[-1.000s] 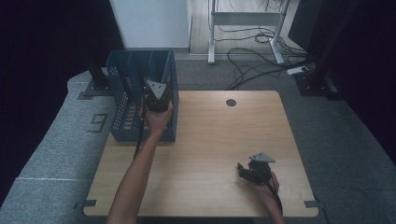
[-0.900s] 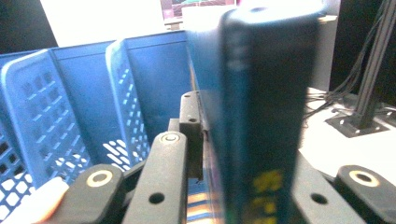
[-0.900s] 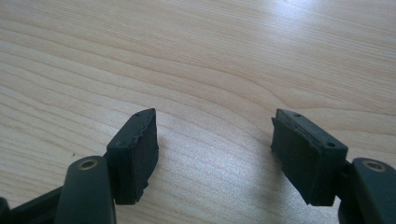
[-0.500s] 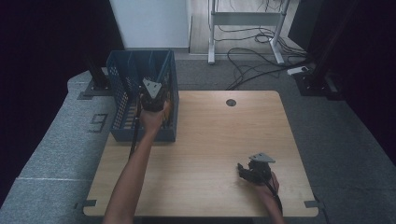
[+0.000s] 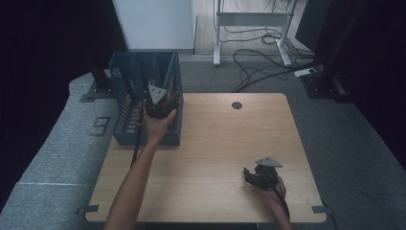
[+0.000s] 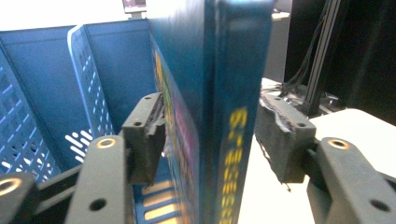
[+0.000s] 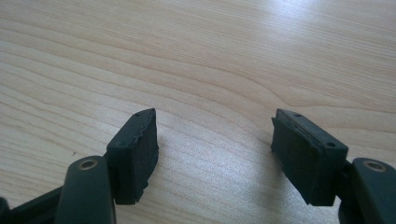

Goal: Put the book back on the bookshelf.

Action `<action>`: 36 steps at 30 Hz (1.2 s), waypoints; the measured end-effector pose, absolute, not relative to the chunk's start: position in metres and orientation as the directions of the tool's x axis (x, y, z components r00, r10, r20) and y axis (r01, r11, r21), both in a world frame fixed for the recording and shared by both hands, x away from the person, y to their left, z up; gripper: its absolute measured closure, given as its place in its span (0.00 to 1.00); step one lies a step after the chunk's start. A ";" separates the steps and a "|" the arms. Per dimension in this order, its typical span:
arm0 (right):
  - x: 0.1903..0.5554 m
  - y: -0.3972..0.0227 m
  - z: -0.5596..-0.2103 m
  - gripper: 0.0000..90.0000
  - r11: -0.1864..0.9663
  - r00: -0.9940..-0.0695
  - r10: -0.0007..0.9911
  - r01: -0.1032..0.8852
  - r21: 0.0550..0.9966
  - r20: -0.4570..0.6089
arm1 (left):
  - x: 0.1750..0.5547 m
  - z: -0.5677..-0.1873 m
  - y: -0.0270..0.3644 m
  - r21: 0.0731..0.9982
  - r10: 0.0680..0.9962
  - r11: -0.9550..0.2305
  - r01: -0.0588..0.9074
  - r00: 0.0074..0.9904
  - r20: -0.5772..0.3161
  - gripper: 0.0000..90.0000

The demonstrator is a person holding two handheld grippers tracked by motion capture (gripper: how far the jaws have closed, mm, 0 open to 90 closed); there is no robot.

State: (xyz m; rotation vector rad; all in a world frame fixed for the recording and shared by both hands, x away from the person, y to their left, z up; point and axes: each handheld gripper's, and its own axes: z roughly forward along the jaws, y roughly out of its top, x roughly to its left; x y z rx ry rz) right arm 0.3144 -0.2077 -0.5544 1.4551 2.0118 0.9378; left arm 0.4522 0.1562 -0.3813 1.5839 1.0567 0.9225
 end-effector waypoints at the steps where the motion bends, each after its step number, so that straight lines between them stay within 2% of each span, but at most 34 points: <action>1: 0.314 -0.208 -0.554 0.34 0.199 -0.318 0.948 0.617 0.761 0.010 | 0.452 -0.382 0.157 0.970 0.940 -0.138 0.200 0.334 0.065 0.46; 12: 0.314 -0.208 -0.554 0.34 0.197 -0.317 0.948 0.618 0.761 0.011 | 0.442 -0.390 0.168 0.962 0.928 -0.133 0.240 0.370 0.037 0.39; 23: 0.315 -0.207 -0.554 0.34 0.198 -0.316 0.949 0.620 0.760 0.011 | 0.424 -0.405 0.185 0.947 0.913 -0.101 0.304 0.406 -0.034 0.39; 36: 0.315 -0.207 -0.554 0.34 0.194 -0.313 0.949 0.620 0.760 0.013 | 0.392 -0.429 0.194 0.935 0.880 -0.129 0.330 0.473 -0.045 0.39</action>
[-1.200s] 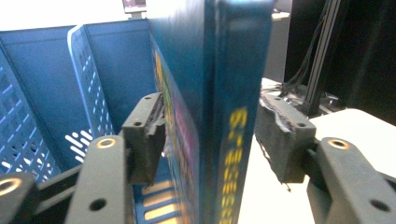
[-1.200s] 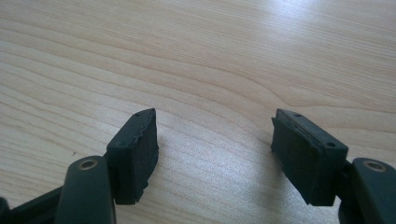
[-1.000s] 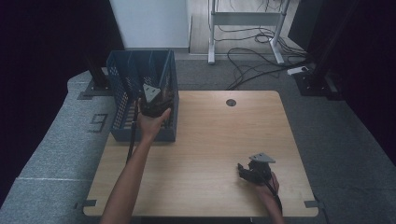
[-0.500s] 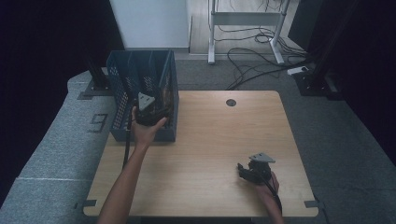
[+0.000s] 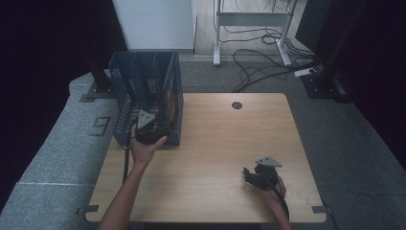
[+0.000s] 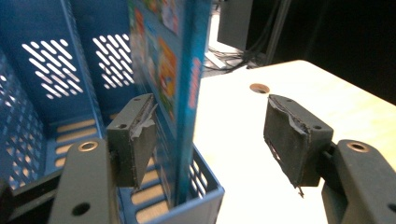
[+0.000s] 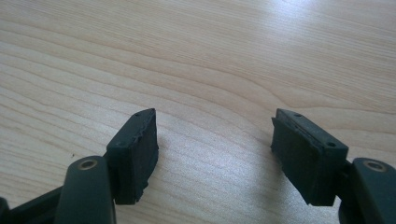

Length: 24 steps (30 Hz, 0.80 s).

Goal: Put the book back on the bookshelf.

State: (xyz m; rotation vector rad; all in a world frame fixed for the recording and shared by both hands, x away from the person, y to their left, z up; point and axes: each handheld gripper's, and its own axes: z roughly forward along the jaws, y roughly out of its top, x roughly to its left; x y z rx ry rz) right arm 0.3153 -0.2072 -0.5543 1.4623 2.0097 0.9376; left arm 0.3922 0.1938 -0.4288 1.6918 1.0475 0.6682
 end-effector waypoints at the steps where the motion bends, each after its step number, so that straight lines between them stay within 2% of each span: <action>1: 0.315 -0.207 -0.554 0.34 0.194 -0.313 0.950 0.620 0.760 0.013 | 0.389 -0.430 0.194 0.936 0.877 -0.130 0.328 0.478 -0.046 0.39; 12: 0.315 -0.207 -0.554 0.34 0.195 -0.314 0.949 0.620 0.760 0.013 | 0.350 -0.451 0.208 0.934 0.853 -0.122 0.335 0.516 -0.074 0.38; 16: 0.316 -0.207 -0.554 0.34 0.194 -0.313 0.950 0.621 0.760 0.013 | 0.337 -0.459 0.211 0.932 0.856 -0.166 0.323 0.516 -0.027 0.38; 24: 0.316 -0.207 -0.554 0.34 0.194 -0.312 0.950 0.621 0.760 0.013 | 0.309 -0.479 0.224 0.924 0.831 -0.163 0.346 0.553 -0.061 0.38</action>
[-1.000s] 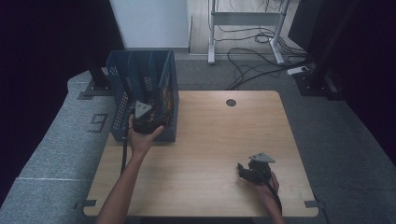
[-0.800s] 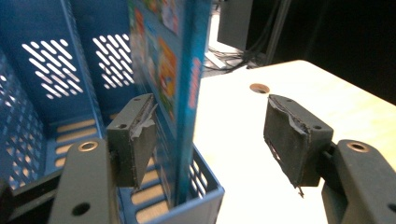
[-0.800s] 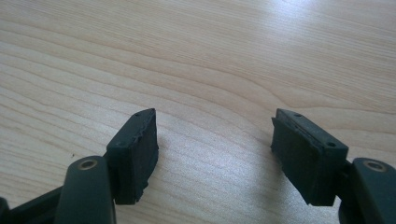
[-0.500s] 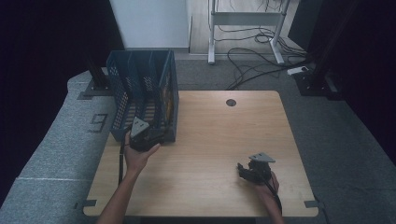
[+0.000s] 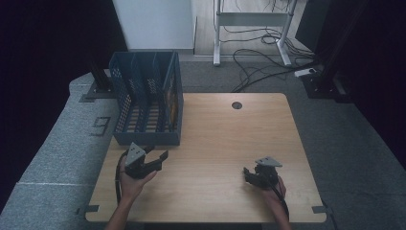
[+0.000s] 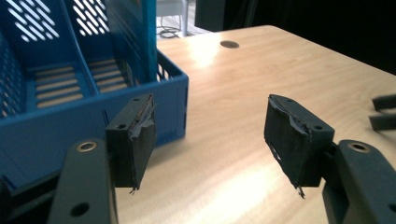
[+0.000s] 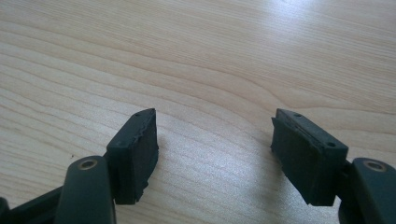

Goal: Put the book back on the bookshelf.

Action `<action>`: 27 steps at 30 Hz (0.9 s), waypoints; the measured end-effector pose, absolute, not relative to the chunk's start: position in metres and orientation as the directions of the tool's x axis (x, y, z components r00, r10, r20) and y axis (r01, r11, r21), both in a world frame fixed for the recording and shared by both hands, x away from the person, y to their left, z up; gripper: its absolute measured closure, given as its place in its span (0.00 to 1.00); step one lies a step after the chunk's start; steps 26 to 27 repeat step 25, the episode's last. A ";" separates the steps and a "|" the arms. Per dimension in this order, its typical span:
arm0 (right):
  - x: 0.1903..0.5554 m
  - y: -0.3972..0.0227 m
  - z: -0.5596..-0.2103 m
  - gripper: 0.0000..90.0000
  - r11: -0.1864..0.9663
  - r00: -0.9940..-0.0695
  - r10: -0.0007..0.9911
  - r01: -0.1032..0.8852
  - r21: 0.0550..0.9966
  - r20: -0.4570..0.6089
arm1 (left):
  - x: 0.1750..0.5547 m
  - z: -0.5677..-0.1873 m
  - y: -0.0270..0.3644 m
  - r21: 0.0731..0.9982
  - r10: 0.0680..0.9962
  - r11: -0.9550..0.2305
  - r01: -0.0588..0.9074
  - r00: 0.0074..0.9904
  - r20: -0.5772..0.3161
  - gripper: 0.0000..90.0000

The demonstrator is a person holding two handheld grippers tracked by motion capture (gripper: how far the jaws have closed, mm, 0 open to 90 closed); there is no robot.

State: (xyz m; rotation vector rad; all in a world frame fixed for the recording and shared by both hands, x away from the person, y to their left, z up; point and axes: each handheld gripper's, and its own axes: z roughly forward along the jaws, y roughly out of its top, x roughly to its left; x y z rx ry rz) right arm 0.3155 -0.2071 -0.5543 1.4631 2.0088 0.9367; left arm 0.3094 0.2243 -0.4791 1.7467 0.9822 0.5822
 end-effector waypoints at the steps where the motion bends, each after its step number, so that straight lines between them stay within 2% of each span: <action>1: 0.316 -0.207 -0.554 0.34 0.194 -0.313 0.950 0.621 0.760 0.013 | 0.307 -0.481 0.225 0.922 0.828 -0.165 0.350 0.558 -0.063 0.38; 27: 0.318 -0.207 -0.554 0.32 0.188 -0.303 0.953 0.624 0.758 0.013 | 0.293 -0.509 0.229 0.893 0.802 -0.175 0.414 0.586 -0.114 0.38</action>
